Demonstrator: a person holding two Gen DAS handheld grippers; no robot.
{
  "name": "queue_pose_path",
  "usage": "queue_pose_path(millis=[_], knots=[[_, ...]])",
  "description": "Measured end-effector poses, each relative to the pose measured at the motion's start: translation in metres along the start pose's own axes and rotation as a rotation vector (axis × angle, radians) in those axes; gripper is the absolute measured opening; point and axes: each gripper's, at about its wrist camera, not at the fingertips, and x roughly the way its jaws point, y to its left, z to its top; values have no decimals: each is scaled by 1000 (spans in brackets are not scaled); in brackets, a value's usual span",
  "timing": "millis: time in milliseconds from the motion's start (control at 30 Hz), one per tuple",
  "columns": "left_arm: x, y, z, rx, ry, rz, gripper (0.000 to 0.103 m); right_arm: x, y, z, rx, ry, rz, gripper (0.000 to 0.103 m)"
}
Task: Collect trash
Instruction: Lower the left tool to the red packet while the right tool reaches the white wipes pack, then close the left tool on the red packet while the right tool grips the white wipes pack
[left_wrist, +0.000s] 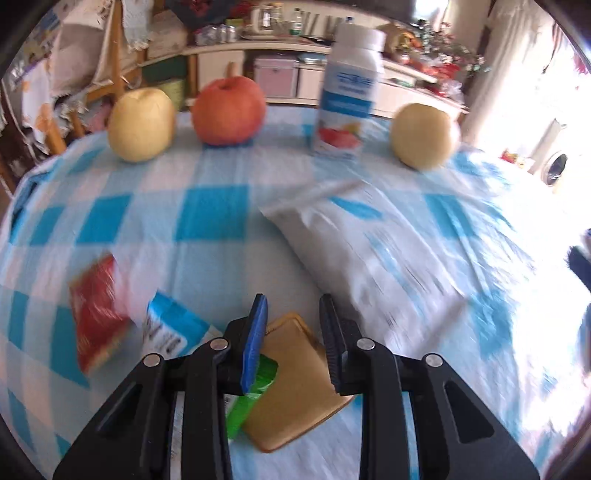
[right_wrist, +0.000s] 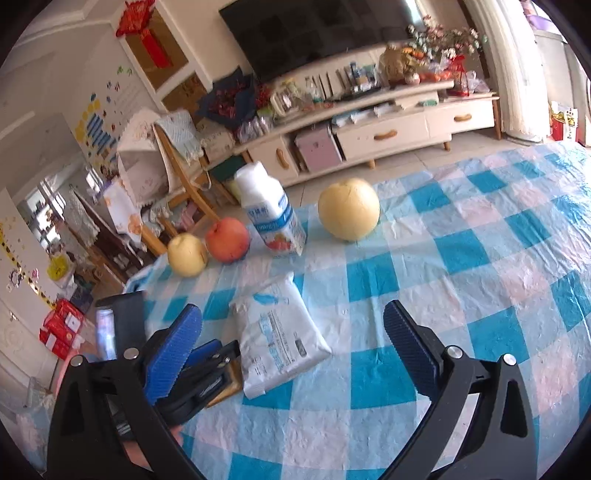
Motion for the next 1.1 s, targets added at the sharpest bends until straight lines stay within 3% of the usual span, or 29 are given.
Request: queue_pose_path(millis=[67, 167, 300, 400, 567, 700, 967, 1100], knots=[[-12, 5, -9, -9, -4, -59, 30, 9, -2, -3, 2, 44, 2, 99], [-37, 17, -18, -15, -57, -75, 33, 26, -1, -8, -4, 111, 6, 99], [-65, 52, -27, -62, -103, -30, 58, 46, 8, -11, -56, 174, 9, 99], [-70, 81, -29, -94, -123, 30, 69, 60, 14, -14, -83, 207, 9, 99], [-52, 120, -23, -205, -108, 25, 70, 73, 25, -16, -159, 202, -16, 99], [-32, 131, -18, -214, -90, 78, 70, 86, 30, -18, -212, 212, -45, 99], [-20, 133, -6, -200, -94, 84, 69, 115, 31, -18, -256, 240, -75, 99], [-18, 129, -5, -182, -99, 75, 60, 125, 42, -22, -340, 247, -109, 99]])
